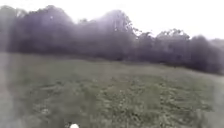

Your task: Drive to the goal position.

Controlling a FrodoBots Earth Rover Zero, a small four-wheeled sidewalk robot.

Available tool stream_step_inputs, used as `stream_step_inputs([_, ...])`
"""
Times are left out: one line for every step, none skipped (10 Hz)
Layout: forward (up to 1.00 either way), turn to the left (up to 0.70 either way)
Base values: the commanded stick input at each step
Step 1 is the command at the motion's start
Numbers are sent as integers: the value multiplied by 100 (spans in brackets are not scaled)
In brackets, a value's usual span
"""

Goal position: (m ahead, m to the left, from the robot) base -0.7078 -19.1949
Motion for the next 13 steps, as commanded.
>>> stream_step_inputs([85, -34])
stream_step_inputs([85, -34])
stream_step_inputs([85, -18])
stream_step_inputs([85, -4])
stream_step_inputs([85, -1])
stream_step_inputs([85, 0])
stream_step_inputs([85, 0])
stream_step_inputs([85, 0])
stream_step_inputs([85, 0])
stream_step_inputs([85, 0])
stream_step_inputs([85, 0])
stream_step_inputs([85, 0])
stream_step_inputs([85, 0])
